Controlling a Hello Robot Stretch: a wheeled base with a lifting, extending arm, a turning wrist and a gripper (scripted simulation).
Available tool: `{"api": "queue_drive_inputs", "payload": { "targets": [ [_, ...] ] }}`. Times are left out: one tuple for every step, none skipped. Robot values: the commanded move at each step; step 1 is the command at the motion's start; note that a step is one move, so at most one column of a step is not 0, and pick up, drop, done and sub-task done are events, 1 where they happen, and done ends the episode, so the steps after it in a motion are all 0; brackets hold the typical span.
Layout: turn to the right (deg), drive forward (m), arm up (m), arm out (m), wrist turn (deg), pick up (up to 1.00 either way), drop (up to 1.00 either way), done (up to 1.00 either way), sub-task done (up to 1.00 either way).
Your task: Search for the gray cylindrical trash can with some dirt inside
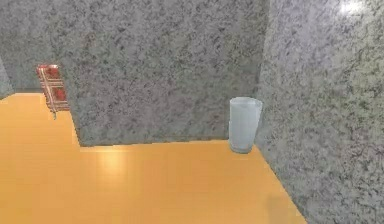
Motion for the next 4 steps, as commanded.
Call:
{"api": "queue_drive_inputs", "payload": {
  "targets": [
    [12.0,0.00,0.00,0.00,0.0,0.00,0.00,0.00,0.00],
    [0.0,1.00,0.00,0.00,0.0,0.00,0.00,0.00,0.00],
    [12.0,0.00,0.00,0.00,0.0,0.00,0.00,0.00,0.00],
    [0.0,0.15,0.00,0.00,0.0,0.00,0.00,0.00,0.00]
  ]
}}
